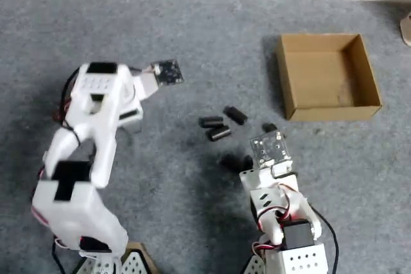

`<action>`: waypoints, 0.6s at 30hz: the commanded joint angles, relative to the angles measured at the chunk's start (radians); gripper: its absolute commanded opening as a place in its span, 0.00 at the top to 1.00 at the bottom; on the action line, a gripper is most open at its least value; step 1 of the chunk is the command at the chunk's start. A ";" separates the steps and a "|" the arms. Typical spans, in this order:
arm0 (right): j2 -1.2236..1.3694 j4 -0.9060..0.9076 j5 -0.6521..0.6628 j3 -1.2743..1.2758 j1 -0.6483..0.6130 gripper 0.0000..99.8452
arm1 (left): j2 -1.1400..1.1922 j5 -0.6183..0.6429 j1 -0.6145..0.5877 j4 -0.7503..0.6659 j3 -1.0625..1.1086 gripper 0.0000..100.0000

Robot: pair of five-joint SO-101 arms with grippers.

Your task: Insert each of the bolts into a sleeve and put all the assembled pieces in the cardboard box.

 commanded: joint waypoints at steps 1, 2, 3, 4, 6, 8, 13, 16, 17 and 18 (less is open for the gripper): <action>-0.002 -0.018 0.015 0.097 -0.007 0.88 | 0.077 -0.078 -0.021 0.126 -0.263 0.78; -0.002 -0.018 0.015 0.097 -0.008 0.88 | 0.111 -0.092 -0.021 0.163 -0.335 0.78; -0.002 -0.019 0.015 0.097 -0.013 0.88 | 0.148 -0.095 -0.021 0.198 -0.412 0.78; -0.002 -0.019 0.015 0.097 -0.022 0.88 | 0.188 -0.098 -0.021 0.229 -0.489 0.78; -0.002 -0.019 0.015 0.097 -0.027 0.88 | 0.268 -0.100 -0.022 0.304 -0.648 0.78; -0.002 -0.019 0.015 0.097 -0.027 0.88 | 0.354 -0.103 -0.019 0.381 -0.803 0.78; -0.002 -0.019 0.015 0.097 -0.027 0.88 | 0.575 -0.155 0.008 0.525 -1.133 0.78; -0.002 -0.019 0.015 0.097 -0.027 0.88 | 0.690 -0.155 0.015 0.549 -1.290 0.78; -0.002 -0.019 0.017 0.097 -0.027 0.88 | 0.722 -0.155 0.016 0.551 -1.330 0.78; -0.002 -0.019 0.017 0.097 -0.027 0.88 | 0.748 -0.155 0.016 0.551 -1.363 0.78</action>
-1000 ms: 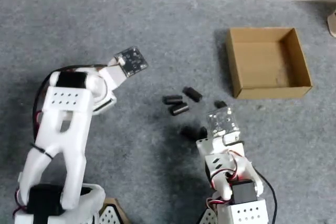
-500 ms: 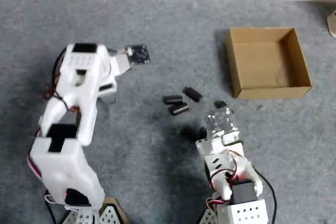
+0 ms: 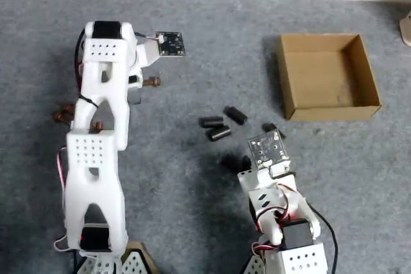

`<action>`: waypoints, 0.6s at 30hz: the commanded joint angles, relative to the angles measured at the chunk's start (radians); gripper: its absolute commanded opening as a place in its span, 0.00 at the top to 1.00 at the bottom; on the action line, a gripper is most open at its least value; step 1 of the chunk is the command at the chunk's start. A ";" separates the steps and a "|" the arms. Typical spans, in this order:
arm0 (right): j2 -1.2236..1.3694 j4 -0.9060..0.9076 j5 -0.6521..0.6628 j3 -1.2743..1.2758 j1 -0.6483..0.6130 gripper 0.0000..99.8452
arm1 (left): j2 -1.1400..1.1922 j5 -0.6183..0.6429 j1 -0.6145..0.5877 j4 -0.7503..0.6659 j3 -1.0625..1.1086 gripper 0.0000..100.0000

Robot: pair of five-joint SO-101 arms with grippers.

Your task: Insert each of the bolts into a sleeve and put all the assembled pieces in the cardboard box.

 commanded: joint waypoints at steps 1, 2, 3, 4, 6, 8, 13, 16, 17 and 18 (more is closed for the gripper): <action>-0.002 -0.019 0.017 0.097 -0.008 0.88 | 0.054 -0.018 0.022 0.020 -0.180 0.78; -0.002 -0.019 0.017 0.097 -0.008 0.88 | 0.073 -0.020 0.025 0.018 -0.203 0.78; -0.002 -0.019 0.017 0.097 -0.008 0.88 | 0.090 -0.023 0.031 0.018 -0.219 0.78; -0.002 -0.019 0.017 0.097 -0.008 0.88 | 0.104 -0.032 0.035 0.017 -0.228 0.78; -0.002 -0.019 0.017 0.097 -0.008 0.88 | 0.122 -0.037 0.051 0.011 -0.242 0.78; -0.002 -0.019 0.017 0.097 -0.008 0.88 | 0.131 -0.038 0.059 0.011 -0.242 0.78; -0.002 -0.019 0.017 0.097 -0.008 0.88 | 0.139 -0.040 0.061 -0.037 -0.232 0.78; -0.002 -0.019 0.017 0.097 -0.008 0.88 | 0.139 -0.040 0.061 -0.075 -0.189 0.78; -0.002 -0.019 0.017 0.097 -0.008 0.88 | 0.139 -0.040 0.061 -0.098 -0.171 0.78; -0.002 -0.019 0.017 0.097 -0.008 0.88 | 0.139 -0.040 0.059 -0.124 -0.150 0.78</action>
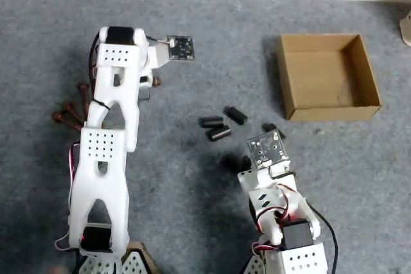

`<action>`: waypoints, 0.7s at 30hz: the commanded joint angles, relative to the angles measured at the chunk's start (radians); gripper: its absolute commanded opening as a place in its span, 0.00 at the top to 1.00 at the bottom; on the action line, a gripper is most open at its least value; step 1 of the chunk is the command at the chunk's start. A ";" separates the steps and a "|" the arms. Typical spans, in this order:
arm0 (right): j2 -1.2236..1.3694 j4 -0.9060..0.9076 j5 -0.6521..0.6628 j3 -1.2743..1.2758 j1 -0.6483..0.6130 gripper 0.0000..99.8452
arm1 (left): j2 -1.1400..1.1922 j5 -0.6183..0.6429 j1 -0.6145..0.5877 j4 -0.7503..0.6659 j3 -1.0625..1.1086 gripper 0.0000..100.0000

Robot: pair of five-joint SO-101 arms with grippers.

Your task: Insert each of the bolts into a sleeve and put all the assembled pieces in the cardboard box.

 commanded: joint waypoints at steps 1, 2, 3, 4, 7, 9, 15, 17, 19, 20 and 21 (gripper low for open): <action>-0.002 -0.019 0.011 0.097 -0.008 0.88 | -0.018 -0.012 0.015 -0.083 0.041 0.78; -0.002 -0.019 0.011 0.097 -0.008 0.88 | -0.018 -0.011 0.015 -0.106 0.064 0.78; -0.002 -0.019 0.011 0.097 -0.008 0.88 | -0.018 -0.011 0.015 -0.126 0.082 0.78; -0.002 -0.019 0.011 0.097 -0.008 0.88 | -0.018 -0.011 0.015 -0.141 0.096 0.78; -0.002 -0.019 0.011 0.097 -0.008 0.88 | -0.018 -0.011 0.016 -0.173 0.127 0.78; -0.002 -0.019 0.011 0.097 -0.008 0.88 | -0.018 -0.012 0.016 -0.180 0.150 0.78; -0.002 -0.019 0.011 0.097 -0.008 0.88 | -0.016 -0.011 0.008 -0.181 0.231 0.78; -0.002 -0.019 0.011 0.097 -0.008 0.88 | -0.016 -0.009 0.008 -0.181 0.268 0.78; -0.002 -0.019 0.011 0.097 -0.008 0.88 | -0.016 -0.008 0.008 -0.175 0.294 0.79; -0.002 -0.019 0.011 0.097 -0.008 0.88 | -0.016 -0.008 0.004 -0.173 0.306 0.81; -0.002 -0.019 0.011 0.097 -0.008 0.88 | -0.016 -0.008 -0.001 -0.173 0.320 0.84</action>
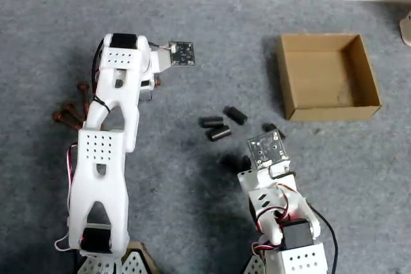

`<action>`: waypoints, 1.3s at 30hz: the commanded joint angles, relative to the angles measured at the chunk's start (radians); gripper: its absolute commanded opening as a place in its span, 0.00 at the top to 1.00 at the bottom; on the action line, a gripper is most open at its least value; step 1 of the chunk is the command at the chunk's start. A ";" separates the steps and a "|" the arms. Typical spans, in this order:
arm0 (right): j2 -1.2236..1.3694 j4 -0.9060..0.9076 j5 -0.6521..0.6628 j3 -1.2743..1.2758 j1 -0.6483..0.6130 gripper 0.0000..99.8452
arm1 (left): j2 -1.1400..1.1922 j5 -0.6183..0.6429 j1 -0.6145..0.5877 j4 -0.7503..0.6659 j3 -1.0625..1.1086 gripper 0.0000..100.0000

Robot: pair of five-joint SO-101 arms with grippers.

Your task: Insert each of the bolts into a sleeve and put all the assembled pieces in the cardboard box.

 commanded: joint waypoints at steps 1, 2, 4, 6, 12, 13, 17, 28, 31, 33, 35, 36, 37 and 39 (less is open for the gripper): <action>-0.002 -0.019 0.011 0.097 -0.008 0.88 | 0.007 -0.008 -0.005 -0.002 0.064 0.89; -0.002 -0.019 0.011 0.097 -0.008 0.88 | 0.007 -0.008 -0.008 -0.002 0.070 0.95; -0.002 -0.019 0.011 0.097 -0.008 0.88 | 0.007 0.003 -0.015 -0.002 0.071 0.99; -0.002 -0.019 0.011 0.097 -0.008 0.88 | 0.007 0.028 -0.022 -0.002 0.073 0.97; -0.002 -0.019 0.011 0.097 -0.008 0.88 | -0.001 0.075 -0.045 0.008 0.068 0.99; -0.002 -0.019 0.011 0.097 -0.008 0.88 | -0.002 0.092 -0.053 0.023 0.065 0.99; -0.002 -0.019 0.011 0.097 -0.008 0.88 | -0.013 0.175 -0.061 0.132 -0.008 0.99; -0.004 -0.019 0.008 0.097 -0.005 0.88 | -0.104 0.618 -0.082 0.296 -0.176 0.99; -0.005 -0.021 0.005 0.097 -0.004 0.88 | -0.156 0.740 -0.068 0.296 -0.105 1.00; -0.005 -0.021 0.003 0.097 -0.004 0.88 | -0.205 0.807 -0.050 0.296 -0.024 1.00; -0.002 -0.021 0.003 0.097 -0.004 0.88 | -0.271 0.867 -0.025 0.296 0.088 1.00; -0.002 -0.019 0.003 0.097 -0.004 0.88 | -0.309 0.884 -0.013 0.296 0.151 1.00; -0.002 -0.019 0.003 0.097 -0.004 0.88 | -0.352 0.895 -0.004 0.295 0.213 1.00; -0.002 -0.018 0.003 0.097 -0.002 0.88 | -0.443 0.914 0.010 0.290 0.325 1.00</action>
